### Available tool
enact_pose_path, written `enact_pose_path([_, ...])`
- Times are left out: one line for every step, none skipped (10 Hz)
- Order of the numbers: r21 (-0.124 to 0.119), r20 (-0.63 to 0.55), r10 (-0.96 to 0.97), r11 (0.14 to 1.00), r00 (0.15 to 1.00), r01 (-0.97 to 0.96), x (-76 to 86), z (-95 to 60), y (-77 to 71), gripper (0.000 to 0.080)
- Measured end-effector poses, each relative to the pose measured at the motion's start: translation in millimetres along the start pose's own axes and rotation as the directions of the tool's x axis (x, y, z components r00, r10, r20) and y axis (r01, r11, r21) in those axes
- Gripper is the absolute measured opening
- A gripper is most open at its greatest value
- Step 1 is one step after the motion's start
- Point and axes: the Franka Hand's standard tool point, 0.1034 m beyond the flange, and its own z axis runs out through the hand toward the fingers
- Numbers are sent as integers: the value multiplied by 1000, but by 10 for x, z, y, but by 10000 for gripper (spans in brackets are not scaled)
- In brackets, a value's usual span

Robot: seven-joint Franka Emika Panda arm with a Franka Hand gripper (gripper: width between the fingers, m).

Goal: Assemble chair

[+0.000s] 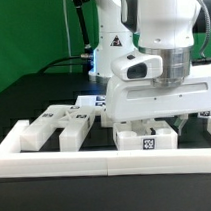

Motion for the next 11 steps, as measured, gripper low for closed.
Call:
enact_pose_path([0, 0, 0, 1000, 1000, 0, 0, 0, 0, 234])
enact_pose_path([0, 0, 0, 1000, 1000, 0, 0, 0, -1, 72])
enact_pose_path([0, 0, 0, 1000, 1000, 0, 0, 0, -1, 32])
enact_pose_path([0, 0, 0, 1000, 1000, 0, 0, 0, -1, 32])
enact_pose_path([0, 0, 0, 1000, 1000, 0, 0, 0, -1, 32])
enact_pose_path([0, 0, 0, 1000, 1000, 0, 0, 0, -1, 32])
enact_pose_path([0, 0, 0, 1000, 1000, 0, 0, 0, -1, 32])
enact_pose_path([0, 0, 0, 1000, 1000, 0, 0, 0, -1, 32])
enact_pose_path([0, 0, -1, 1000, 1000, 1, 0, 0, -2, 32])
enact_pose_path([0, 0, -2, 1000, 1000, 2, 2, 0, -14, 32])
enact_pose_path([7, 2, 45, 999, 999, -45, 23, -9, -71, 32])
